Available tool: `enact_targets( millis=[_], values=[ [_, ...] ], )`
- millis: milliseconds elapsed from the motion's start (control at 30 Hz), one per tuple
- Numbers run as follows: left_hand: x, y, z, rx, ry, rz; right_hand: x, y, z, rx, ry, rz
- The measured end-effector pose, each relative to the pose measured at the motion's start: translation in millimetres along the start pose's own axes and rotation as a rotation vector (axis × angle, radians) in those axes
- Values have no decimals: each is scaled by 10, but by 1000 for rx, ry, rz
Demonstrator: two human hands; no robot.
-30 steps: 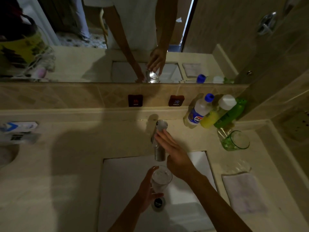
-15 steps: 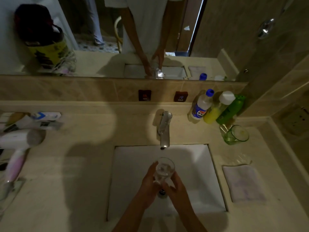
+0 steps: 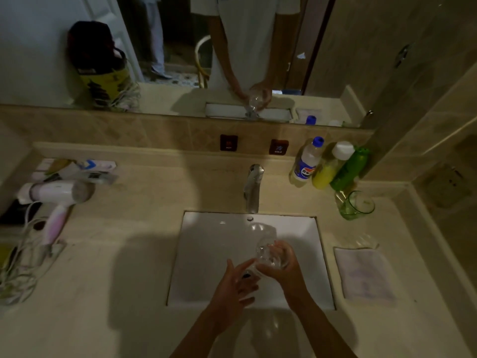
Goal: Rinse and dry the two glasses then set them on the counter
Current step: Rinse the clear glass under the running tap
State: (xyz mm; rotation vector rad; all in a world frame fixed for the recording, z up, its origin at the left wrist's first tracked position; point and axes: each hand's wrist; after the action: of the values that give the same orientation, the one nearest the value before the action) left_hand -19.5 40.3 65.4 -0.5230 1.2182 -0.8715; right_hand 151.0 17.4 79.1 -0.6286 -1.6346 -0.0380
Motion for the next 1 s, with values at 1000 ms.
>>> enact_targets(
  millis=[1000],
  values=[
    [1107, 347, 97, -575, 1902, 582, -71, 305, -1197, 202, -971, -290]
  ],
)
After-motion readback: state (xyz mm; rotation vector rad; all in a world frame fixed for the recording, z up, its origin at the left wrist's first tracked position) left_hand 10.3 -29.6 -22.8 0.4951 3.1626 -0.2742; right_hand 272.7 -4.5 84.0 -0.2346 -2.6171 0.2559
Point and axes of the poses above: each hand's wrist, its own y-axis towards the middle knuckle, its own z-axis out of the palm, x = y × z, and after that the axes turned 5 degrees about -x, right-handed
